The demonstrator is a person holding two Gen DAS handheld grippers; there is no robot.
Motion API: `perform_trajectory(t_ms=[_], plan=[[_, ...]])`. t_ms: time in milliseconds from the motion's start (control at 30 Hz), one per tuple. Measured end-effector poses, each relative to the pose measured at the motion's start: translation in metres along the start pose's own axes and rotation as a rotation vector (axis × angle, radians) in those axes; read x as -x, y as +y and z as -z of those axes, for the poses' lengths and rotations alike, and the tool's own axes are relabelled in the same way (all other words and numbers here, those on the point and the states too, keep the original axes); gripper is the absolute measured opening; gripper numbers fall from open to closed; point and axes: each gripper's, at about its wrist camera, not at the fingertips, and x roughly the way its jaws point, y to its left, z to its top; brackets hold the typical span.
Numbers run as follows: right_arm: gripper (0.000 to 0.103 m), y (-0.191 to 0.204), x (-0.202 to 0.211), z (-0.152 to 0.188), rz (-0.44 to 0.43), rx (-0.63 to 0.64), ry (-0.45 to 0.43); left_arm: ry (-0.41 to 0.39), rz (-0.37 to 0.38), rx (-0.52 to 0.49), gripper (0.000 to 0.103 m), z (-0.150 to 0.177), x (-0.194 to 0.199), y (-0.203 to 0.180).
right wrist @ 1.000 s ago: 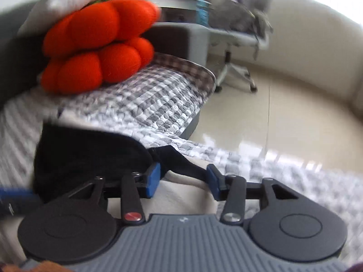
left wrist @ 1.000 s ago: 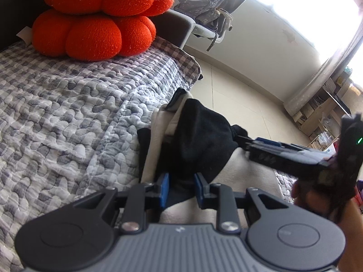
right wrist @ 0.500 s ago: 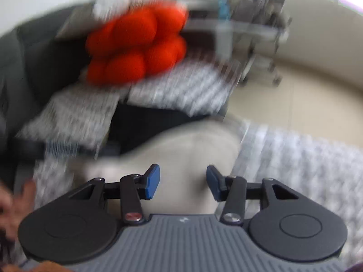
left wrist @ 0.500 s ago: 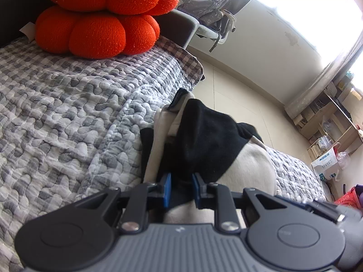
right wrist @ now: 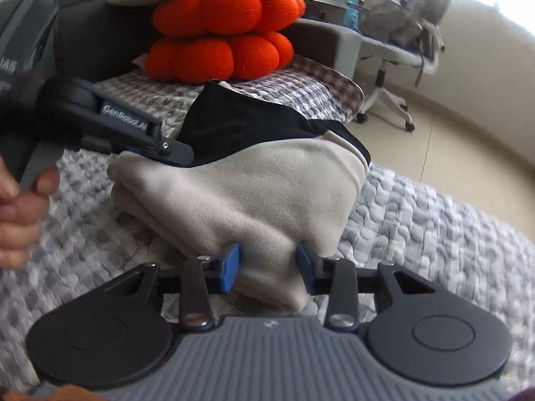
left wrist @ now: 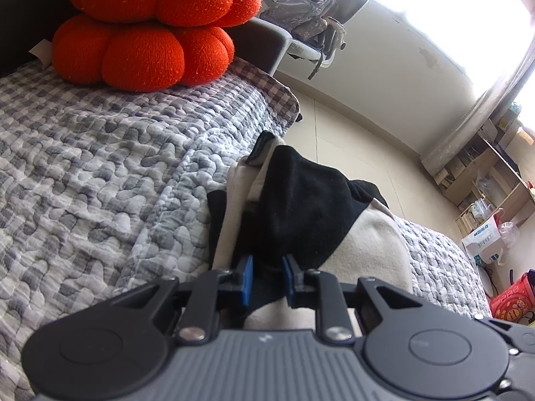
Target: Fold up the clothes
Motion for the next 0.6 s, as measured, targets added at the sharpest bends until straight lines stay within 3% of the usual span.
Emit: perform_trajectory(t_ms=[133, 267, 333, 367, 600], plan=[[0.039, -0.002, 0.018, -0.003, -0.002, -0.028, -0.022, -0.001, 0.010, 0.012, 0.020, 0.000, 0.000, 0.003], [0.040, -0.007, -0.004, 0.017, 0.027, -0.029, 0.108, -0.001, 0.012, 0.021, 0.019, -0.001, 0.000, 0.004], [0.040, -0.010, -0.008, 0.021, 0.014, -0.043, 0.110, -0.002, 0.011, 0.016, 0.019, 0.000, 0.000, 0.003], [0.036, -0.011, -0.003, 0.018, 0.005, -0.051, 0.094, -0.002, 0.011, 0.014, 0.019, 0.000, 0.001, 0.003], [0.037, -0.027, 0.033, -0.002, -0.080, -0.154, -0.050, -0.002, 0.011, 0.009, 0.019, -0.001, 0.000, 0.003]])
